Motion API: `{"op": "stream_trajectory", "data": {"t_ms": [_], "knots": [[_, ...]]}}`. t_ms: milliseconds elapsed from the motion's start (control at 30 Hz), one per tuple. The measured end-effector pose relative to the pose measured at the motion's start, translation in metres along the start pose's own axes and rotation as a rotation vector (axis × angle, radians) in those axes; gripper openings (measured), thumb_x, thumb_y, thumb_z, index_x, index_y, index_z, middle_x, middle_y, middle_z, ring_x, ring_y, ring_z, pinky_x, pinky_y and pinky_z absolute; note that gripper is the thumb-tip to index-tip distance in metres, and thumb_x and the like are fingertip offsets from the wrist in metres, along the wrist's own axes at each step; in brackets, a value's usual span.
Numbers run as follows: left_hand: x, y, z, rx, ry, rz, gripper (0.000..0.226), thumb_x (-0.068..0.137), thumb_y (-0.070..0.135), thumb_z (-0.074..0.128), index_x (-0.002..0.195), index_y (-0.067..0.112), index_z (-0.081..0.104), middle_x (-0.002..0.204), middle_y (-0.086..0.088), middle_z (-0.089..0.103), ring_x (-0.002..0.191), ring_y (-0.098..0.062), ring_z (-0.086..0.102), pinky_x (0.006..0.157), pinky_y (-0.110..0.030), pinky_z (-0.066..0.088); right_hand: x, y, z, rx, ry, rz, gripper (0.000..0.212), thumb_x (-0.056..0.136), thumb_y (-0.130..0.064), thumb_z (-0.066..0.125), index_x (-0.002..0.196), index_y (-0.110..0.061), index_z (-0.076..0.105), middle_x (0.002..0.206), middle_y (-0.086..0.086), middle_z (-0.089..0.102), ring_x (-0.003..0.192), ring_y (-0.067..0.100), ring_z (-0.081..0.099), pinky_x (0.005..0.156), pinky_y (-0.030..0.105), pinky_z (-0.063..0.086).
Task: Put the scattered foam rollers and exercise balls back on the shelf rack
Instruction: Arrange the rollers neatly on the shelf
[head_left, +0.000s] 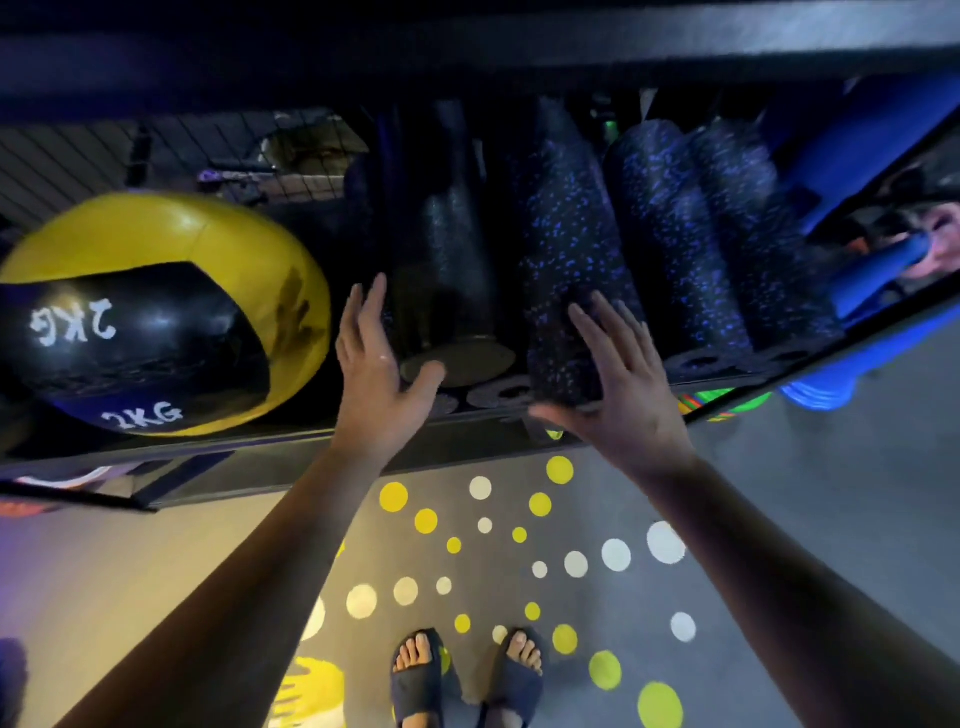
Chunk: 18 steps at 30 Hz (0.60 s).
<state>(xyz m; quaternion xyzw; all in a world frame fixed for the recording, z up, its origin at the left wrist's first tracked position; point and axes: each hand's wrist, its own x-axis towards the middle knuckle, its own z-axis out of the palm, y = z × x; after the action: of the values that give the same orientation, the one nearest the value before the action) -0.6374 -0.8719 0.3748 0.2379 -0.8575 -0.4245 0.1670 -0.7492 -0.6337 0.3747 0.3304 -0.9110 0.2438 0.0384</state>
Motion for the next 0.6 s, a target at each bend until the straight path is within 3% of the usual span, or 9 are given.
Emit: {"op": "stream_trajectory", "data": {"t_ms": [100, 167, 233, 300, 400, 500, 600], "knots": [[0.038, 0.039, 0.016, 0.120, -0.027, -0.053, 0.080, 0.094, 0.063, 0.055, 0.160, 0.029, 0.024, 0.170, -0.011, 0.005, 0.156, -0.036, 0.006, 0.124, -0.055, 0.019, -0.015, 0.039, -0.012, -0.131, -0.199, -0.015, 0.138, 0.054, -0.055, 0.091, 0.162, -0.017, 0.014, 0.170, 0.008, 0.007, 0.156, 0.029, 0.006, 0.127, 0.046, 0.011], [0.064, 0.055, 0.032, 0.194, -0.107, -0.146, 0.092, 0.089, 0.078, 0.051, 0.161, 0.032, 0.019, 0.171, -0.012, 0.000, 0.155, -0.044, 0.005, 0.123, -0.062, 0.017, -0.017, 0.055, -0.012, -0.121, -0.191, 0.007, 0.127, 0.065, -0.035, 0.092, 0.162, -0.025, 0.011, 0.170, 0.007, 0.008, 0.154, 0.028, 0.019, 0.123, 0.043, 0.025], [0.077, 0.058, 0.047, 0.271, -0.226, -0.313, 0.111, 0.078, 0.086, 0.055, 0.163, 0.038, 0.001, 0.171, -0.012, -0.012, 0.154, -0.050, 0.001, 0.120, -0.068, 0.016, -0.012, 0.060, -0.015, -0.064, -0.151, 0.074, 0.112, 0.076, -0.020, 0.084, 0.162, -0.034, 0.012, 0.170, 0.007, 0.010, 0.143, 0.034, 0.041, 0.103, 0.041, 0.047], [0.077, 0.053, 0.058, 0.399, -0.298, -0.394, 0.121, 0.075, 0.082, 0.066, 0.159, 0.046, -0.013, 0.169, -0.012, -0.021, 0.153, -0.053, 0.002, 0.116, -0.071, 0.023, -0.005, 0.061, -0.018, -0.034, -0.118, 0.136, 0.105, 0.079, -0.014, 0.078, 0.161, -0.036, 0.016, 0.169, 0.007, 0.012, 0.138, 0.036, 0.046, 0.092, 0.039, 0.049], [0.075, 0.050, 0.057, 0.393, -0.306, -0.404, 0.121, 0.076, 0.072, 0.074, 0.155, 0.054, -0.016, 0.169, -0.009, -0.023, 0.152, -0.052, 0.008, 0.113, -0.069, 0.030, 0.012, 0.061, -0.018, 0.049, -0.068, 0.156, 0.103, 0.079, -0.010, 0.076, 0.160, -0.036, 0.019, 0.168, 0.010, 0.017, 0.145, 0.031, 0.039, 0.097, 0.037, 0.047], [0.074, 0.050, 0.051, 0.342, -0.323, -0.406, 0.120, 0.078, 0.069, 0.075, 0.155, 0.055, -0.015, 0.170, -0.008, -0.022, 0.152, -0.052, 0.008, 0.113, -0.066, 0.029, 0.031, 0.064, -0.006, 0.063, -0.084, 0.158, 0.104, 0.078, -0.004, 0.073, 0.160, -0.037, 0.017, 0.168, 0.013, 0.015, 0.148, 0.034, 0.034, 0.109, 0.040, 0.043], [0.072, 0.050, 0.053, 0.352, -0.315, -0.406, 0.120, 0.077, 0.069, 0.075, 0.154, 0.056, -0.016, 0.170, -0.008, -0.021, 0.152, -0.054, 0.007, 0.113, -0.065, 0.030, 0.042, 0.066, 0.008, 0.067, -0.088, 0.158, 0.104, 0.080, -0.002, 0.072, 0.160, -0.037, 0.017, 0.168, 0.013, 0.013, 0.148, 0.035, 0.033, 0.111, 0.042, 0.042]]}}
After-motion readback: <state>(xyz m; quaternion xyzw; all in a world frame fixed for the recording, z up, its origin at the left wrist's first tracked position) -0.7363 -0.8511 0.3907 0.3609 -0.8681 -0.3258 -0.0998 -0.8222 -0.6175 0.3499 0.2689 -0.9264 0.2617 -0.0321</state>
